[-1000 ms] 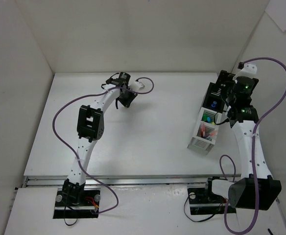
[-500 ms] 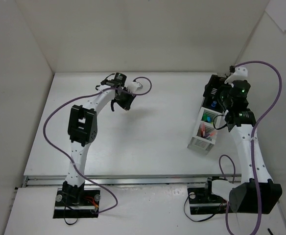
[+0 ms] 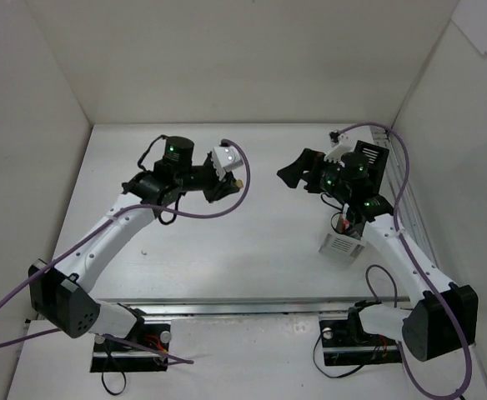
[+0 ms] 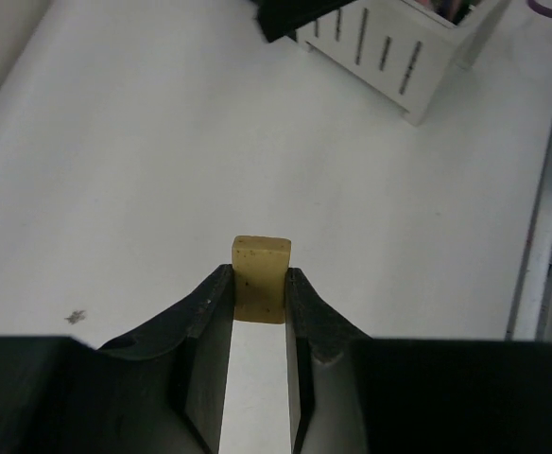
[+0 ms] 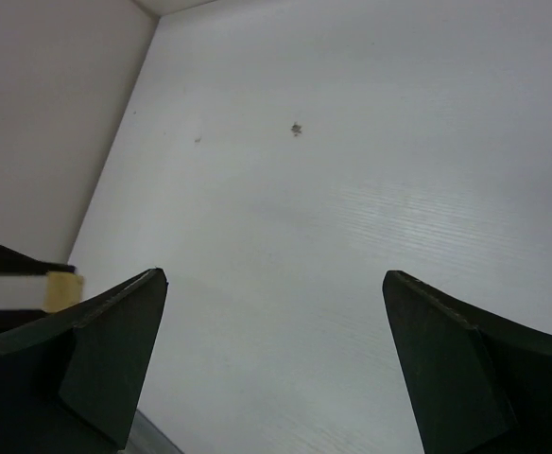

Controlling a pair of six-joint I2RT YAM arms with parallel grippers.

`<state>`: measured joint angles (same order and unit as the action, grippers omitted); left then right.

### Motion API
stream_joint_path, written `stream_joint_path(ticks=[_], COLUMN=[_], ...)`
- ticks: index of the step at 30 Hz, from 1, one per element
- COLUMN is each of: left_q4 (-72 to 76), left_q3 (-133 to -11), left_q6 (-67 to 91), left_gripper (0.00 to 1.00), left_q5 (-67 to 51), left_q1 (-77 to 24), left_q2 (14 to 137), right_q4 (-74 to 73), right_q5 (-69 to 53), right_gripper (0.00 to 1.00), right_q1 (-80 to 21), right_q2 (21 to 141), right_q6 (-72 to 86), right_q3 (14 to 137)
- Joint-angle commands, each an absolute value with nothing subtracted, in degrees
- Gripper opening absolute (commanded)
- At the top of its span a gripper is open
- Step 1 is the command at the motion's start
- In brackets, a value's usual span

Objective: Sort the stationery into containers
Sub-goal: Place the stationery in the storage box.

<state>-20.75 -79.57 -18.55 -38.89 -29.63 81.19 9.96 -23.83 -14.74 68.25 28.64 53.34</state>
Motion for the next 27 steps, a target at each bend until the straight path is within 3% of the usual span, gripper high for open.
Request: stream_joint_path(ticks=[1, 16, 18, 20, 24, 27], left_q4=[-14.4, -14.9, -14.7, -14.7, -13.2, -12.5], left_q3=[-74.8, -74.0, -74.0, -74.1, -73.6, -73.7], left_q6=[-16.8, -17.1, -16.9, -16.9, -16.8, -16.4], left_gripper=[0.0, 0.0, 0.0, 0.0, 0.0, 0.0], left_q5=[-37.0, -30.0, -29.3, -28.7, -27.5, -26.7], left_q1=[-33.5, -38.8, -38.8, -39.4, -39.4, -39.4], left_q2=[78.6, 75.5, 75.5, 75.5, 74.8, 74.7], right_q4=[18.5, 12.7, 13.0, 12.0, 12.3, 13.0], right_q5=[-27.0, -25.6, -25.3, -25.1, -25.3, -25.4], right_gripper=[0.95, 0.67, 0.56, 0.52, 0.31, 0.21], right_q1=[-19.2, -32.7, -33.4, -34.4, -35.0, -35.2], right_q2=[68.5, 70.8, 71.0, 71.6, 72.4, 72.5], right_q6=[34.9, 37.5, 37.7, 37.7, 38.5, 39.1], right_q3=[54.8, 55.2, 55.5, 55.8, 55.8, 55.8])
